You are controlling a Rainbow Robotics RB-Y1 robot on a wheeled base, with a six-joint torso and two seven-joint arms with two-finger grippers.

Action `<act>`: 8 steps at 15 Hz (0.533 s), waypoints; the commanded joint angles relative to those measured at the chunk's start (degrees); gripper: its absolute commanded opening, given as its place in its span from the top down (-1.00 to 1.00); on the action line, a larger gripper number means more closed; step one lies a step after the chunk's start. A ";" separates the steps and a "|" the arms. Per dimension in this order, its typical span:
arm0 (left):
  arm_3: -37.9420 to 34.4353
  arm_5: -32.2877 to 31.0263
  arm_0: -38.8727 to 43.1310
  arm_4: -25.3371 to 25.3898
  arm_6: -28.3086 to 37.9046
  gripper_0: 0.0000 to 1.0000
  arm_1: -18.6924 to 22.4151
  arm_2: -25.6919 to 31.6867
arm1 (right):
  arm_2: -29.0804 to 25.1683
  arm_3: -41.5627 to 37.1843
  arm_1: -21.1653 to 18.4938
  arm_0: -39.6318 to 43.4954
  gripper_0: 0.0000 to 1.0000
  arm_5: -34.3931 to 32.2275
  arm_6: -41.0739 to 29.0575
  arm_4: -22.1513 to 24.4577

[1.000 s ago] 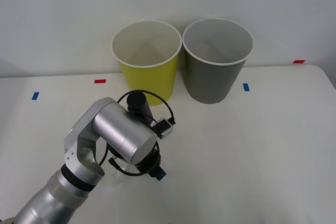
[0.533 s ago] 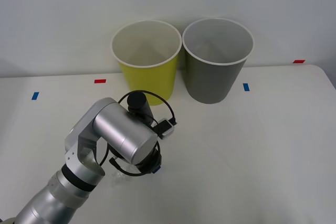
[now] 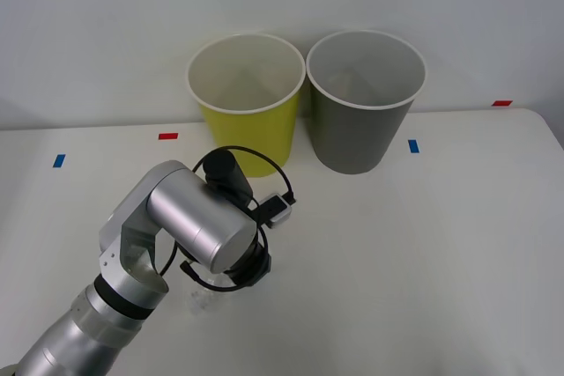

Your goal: Put cans in the gray bin and PET bottles in the light green bin.

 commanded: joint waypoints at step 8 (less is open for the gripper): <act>-21.48 -6.18 8.53 4.91 -1.48 1.00 9.52 3.45 | 0.00 0.00 0.00 0.00 -1.00 0.00 0.00 0.00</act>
